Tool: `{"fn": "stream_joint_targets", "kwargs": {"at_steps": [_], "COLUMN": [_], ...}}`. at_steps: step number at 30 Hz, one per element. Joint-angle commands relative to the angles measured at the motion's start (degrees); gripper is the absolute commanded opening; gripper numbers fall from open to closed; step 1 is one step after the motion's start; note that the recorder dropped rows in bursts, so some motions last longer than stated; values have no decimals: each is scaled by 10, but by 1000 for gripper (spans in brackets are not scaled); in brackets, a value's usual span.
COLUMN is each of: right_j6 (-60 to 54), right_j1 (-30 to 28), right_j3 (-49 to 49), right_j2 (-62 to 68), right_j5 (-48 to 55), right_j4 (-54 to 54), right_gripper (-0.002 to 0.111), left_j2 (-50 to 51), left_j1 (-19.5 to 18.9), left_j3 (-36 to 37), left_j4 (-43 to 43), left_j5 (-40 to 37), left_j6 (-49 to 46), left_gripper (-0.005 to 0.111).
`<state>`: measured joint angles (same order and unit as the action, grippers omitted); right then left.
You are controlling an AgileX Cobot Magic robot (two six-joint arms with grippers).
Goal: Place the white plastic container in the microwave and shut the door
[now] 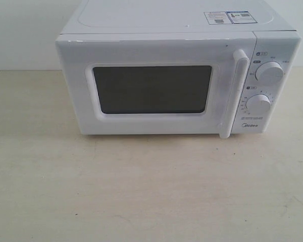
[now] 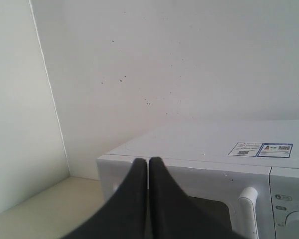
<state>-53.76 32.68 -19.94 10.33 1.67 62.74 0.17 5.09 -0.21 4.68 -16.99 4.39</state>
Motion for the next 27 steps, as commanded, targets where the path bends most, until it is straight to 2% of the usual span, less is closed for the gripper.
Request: {"fn": "stream_joint_targets", "kwargs": {"at_steps": [1, 5, 7, 10, 15, 21, 27], "right_j6": [-2, 4, 9, -22, -34, -54, -56], "right_j1": [-1, -11, -43, -121, -194, -239, -269], "right_j3": [0, 0, 0, 0, 26, 92, 112], "right_j2": [-4, -17, -19, -19, -19, -73, -103], "right_j5": [0, -1, 26, 89, 105, 81, 76], "right_j4": [-2, -2, -3, -13, -17, -18, -18], "right_gripper": [0, 0, 0, 0, 0, 0, 0], "left_j2": [-2, -2, -2, -2, -2, -2, -2], "left_j1": [-2, -2, -2, -2, -2, -2, -2], "left_j3": [2, 2, 2, 2, 2, 2, 2], "left_j4": [0, 0, 0, 0, 0, 0, 0], "left_j5": [-2, -2, -2, -2, -2, -2, -2], "left_j6": [3, 3, 3, 3, 3, 3, 3], "left_gripper": [4, 4, 4, 4, 4, 4, 4]}}
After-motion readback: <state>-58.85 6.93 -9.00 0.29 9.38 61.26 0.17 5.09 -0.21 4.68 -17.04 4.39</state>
